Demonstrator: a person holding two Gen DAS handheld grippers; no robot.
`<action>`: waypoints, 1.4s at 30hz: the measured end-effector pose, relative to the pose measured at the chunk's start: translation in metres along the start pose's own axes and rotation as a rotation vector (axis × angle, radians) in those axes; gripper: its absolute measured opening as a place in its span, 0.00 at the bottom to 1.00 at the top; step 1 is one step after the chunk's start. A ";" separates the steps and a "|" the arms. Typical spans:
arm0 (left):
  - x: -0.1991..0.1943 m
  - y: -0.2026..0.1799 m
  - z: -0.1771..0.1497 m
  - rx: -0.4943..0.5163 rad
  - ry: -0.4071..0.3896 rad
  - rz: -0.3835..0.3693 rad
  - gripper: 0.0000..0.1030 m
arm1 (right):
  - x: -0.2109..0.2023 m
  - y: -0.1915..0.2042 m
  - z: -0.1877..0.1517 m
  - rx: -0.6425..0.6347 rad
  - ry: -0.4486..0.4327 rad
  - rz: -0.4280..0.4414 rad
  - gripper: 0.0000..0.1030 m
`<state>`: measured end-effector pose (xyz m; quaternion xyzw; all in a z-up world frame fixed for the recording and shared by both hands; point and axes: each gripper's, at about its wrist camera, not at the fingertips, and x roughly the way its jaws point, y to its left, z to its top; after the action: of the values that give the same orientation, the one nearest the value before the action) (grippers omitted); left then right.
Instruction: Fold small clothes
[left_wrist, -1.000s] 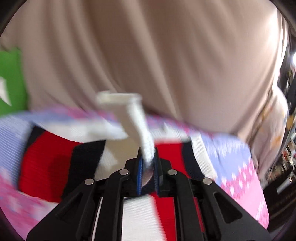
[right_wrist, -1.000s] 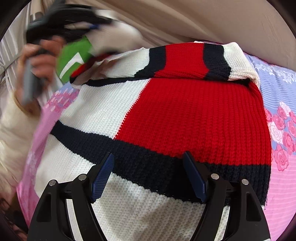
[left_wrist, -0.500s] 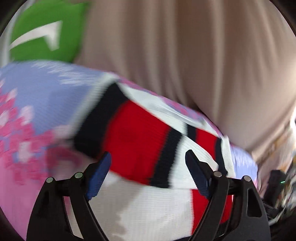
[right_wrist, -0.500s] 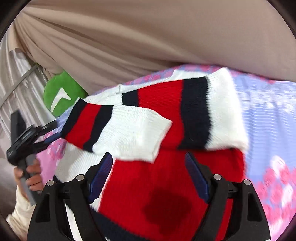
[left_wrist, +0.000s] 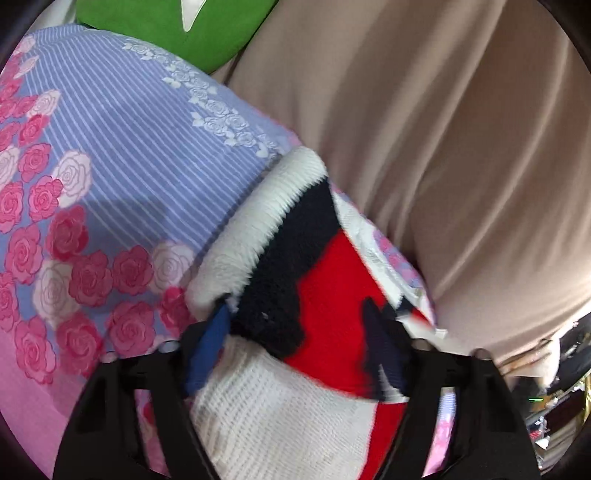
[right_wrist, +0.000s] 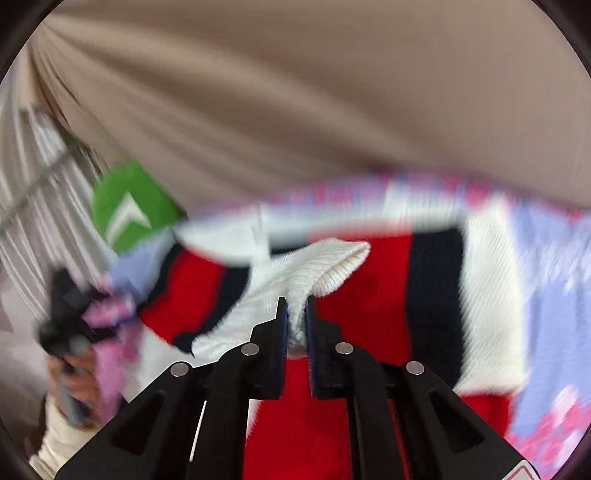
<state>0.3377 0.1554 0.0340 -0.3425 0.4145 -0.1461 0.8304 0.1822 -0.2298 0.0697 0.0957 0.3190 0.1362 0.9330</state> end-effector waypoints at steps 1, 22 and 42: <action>0.001 -0.002 -0.001 0.008 -0.004 0.015 0.56 | -0.015 -0.004 0.007 -0.002 -0.052 -0.005 0.08; 0.030 -0.014 -0.040 0.129 0.014 0.192 0.17 | 0.049 -0.140 -0.034 0.186 0.119 -0.207 0.07; 0.032 -0.026 -0.065 0.263 -0.105 0.236 0.18 | 0.194 0.126 0.037 -0.215 0.218 0.159 0.59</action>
<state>0.3069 0.0904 0.0054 -0.1874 0.3852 -0.0826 0.8998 0.3279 -0.0531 0.0212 0.0050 0.3931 0.2523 0.8842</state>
